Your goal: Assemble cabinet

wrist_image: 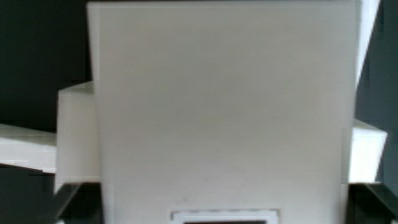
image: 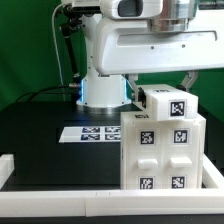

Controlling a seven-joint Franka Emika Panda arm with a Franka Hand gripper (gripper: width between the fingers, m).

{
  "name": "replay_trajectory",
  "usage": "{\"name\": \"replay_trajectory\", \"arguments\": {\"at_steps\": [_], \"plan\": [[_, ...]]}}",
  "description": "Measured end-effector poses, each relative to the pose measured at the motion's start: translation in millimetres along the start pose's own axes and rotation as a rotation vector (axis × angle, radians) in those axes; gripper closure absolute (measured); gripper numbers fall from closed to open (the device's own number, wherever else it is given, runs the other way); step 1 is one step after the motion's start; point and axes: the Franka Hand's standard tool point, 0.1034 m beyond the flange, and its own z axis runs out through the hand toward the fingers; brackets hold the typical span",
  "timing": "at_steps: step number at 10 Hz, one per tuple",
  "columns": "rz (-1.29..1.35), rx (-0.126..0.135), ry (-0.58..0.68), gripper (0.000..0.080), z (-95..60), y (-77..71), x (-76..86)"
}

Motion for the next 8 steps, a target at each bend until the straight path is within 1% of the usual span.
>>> {"name": "replay_trajectory", "arguments": {"at_steps": [5,8], "plan": [[0.0,0.0,0.0,0.0238,0.0,0.0,0.0],[0.078,0.003,0.0,0.0238,0.0,-1.0,0.1]]}}
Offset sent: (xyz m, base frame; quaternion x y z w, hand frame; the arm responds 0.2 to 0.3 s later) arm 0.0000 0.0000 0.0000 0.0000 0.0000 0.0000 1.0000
